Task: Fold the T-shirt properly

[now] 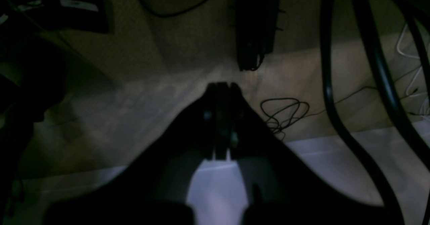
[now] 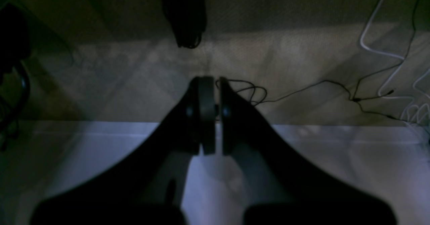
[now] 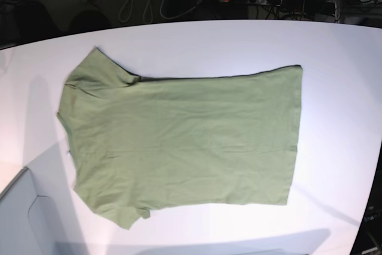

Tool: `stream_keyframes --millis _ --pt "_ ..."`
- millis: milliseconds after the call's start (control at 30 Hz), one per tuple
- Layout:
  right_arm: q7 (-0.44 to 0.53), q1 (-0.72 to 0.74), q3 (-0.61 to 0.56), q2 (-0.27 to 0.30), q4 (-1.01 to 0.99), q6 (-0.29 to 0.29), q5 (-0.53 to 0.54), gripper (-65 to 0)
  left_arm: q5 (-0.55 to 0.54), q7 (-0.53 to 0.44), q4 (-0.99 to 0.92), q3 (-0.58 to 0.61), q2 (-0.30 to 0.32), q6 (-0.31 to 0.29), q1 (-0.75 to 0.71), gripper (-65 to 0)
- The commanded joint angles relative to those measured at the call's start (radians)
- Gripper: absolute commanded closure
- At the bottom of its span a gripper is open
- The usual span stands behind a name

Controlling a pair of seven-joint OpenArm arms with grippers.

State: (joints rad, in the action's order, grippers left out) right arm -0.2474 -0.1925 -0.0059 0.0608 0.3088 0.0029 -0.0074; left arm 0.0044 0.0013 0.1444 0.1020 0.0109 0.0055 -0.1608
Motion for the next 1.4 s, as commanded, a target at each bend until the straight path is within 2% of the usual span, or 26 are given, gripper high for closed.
stream_keyframes --millis 0,1200,1367 --pt "-0.007 -0.009 0.001 0.004 0.003 0.015 -0.003 -0.1 -0.002 0.001 0.001 0.002 -0.004 0.003 -0.015 0.0" --pt "-0.007 -0.02 -0.001 0.017 0.003 0.015 -0.004 -0.1 -0.002 -0.004 0.004 -0.002 0.007 0.003 -0.044 0.0" --pt "-0.007 -0.06 -0.001 0.018 0.043 0.018 -0.004 -0.1 -0.004 -0.008 0.151 -0.003 0.008 0.003 -0.141 0.0"
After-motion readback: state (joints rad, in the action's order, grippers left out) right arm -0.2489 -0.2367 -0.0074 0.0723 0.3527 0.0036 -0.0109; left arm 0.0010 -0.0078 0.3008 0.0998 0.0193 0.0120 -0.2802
